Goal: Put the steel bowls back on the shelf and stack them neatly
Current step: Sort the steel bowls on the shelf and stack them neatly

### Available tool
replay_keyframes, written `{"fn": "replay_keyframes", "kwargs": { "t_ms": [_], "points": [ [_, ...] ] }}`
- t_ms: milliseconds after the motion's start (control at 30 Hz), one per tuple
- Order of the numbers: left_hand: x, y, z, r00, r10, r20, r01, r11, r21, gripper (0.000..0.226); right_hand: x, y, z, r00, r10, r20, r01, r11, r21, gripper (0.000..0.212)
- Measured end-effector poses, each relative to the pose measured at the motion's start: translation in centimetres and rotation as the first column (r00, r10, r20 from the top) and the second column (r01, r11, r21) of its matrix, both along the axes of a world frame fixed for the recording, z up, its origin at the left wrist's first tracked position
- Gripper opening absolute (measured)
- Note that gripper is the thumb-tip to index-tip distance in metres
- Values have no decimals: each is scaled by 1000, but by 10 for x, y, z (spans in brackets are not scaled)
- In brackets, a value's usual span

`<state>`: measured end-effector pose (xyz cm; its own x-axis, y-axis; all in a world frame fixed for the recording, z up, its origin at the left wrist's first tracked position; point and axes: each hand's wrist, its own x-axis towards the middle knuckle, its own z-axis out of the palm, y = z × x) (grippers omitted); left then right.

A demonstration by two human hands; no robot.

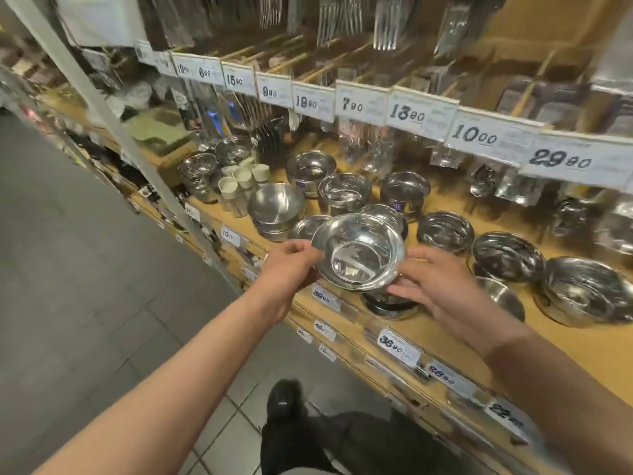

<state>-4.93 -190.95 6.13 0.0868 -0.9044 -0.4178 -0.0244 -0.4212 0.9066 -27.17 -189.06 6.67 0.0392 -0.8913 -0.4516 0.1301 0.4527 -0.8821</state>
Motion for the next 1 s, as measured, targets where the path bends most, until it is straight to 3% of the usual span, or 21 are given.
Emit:
{"fn": "replay_keyframes", "kwargs": {
  "t_ms": [167,300,367,500,533,667,767,1000],
  "points": [
    [59,-70,-20,1000,-12,13,13,999,-52,16,68,-57,-24,995,-94,-37,96,993,65,25],
    [95,-138,-34,982,-138,130,143,989,-30,23,103,-91,-38,967,-176,-187,190,980,64,9],
    [101,-162,-42,952,-244,187,249,968,-8,22,115,-96,-42,926,-208,-315,237,970,59,19],
    [101,-187,-54,892,-392,227,394,918,38,22,139,-96,-50,835,-380,-398,459,880,124,4],
    [100,-192,-58,880,-402,252,405,913,44,24,144,-96,-53,816,-394,-424,482,868,119,8],
    [100,-203,-72,758,-462,460,516,856,9,9,156,-98,-64,762,-407,-504,533,836,131,8],
    [98,-203,-76,667,-477,572,598,801,-29,13,159,-102,-70,693,-385,-609,540,838,84,6],
    [98,-210,-82,625,-473,621,649,756,-79,25,162,-113,-71,633,-272,-725,453,889,62,12]
  ]
}}
